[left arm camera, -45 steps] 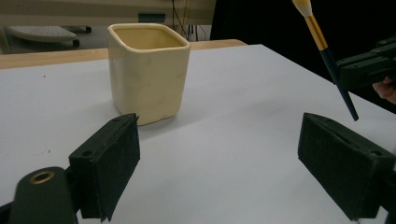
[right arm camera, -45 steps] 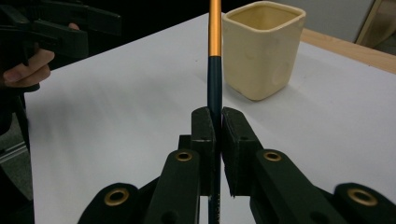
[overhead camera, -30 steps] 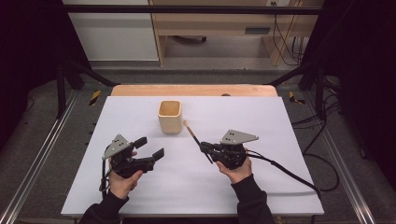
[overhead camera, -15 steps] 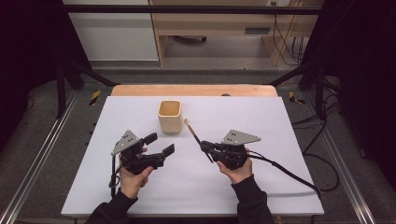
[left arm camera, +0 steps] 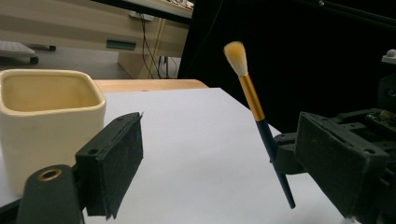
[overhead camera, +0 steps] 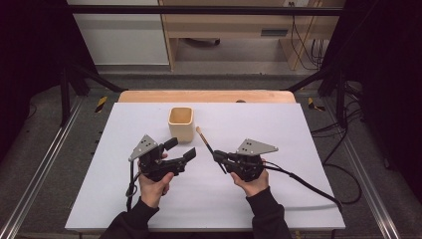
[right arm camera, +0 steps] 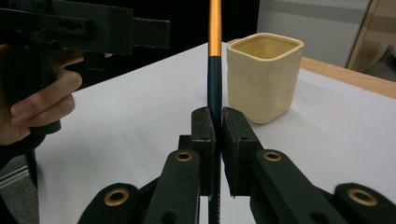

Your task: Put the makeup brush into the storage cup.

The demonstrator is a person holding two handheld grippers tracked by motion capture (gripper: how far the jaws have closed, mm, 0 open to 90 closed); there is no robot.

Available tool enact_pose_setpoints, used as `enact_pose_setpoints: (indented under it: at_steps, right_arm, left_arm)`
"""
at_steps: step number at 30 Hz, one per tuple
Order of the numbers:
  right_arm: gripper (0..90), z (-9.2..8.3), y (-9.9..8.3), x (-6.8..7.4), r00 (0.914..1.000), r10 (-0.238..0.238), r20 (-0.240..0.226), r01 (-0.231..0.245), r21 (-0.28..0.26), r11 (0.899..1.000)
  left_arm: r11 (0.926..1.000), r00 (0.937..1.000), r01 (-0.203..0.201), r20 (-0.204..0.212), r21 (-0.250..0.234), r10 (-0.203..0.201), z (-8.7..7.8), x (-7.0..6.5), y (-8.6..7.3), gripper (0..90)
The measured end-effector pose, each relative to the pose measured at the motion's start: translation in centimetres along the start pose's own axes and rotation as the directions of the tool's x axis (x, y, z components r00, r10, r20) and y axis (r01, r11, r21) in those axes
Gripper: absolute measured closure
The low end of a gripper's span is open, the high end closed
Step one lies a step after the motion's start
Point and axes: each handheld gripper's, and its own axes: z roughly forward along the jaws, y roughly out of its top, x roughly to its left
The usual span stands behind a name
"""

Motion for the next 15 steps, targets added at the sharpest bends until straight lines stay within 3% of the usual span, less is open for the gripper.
enact_pose_setpoints:
  at_steps: [15]
  right_arm:
    - [84.2, 0.2, -0.2, 0.2, 1.0000, 0.000, 0.004, 0.000, 0.002, 1.000]
  left_arm:
    - [0.9974, 0.9977, 0.066, 0.017, -0.028, -0.066, 2.0, -0.9, -0.7, 23.1]
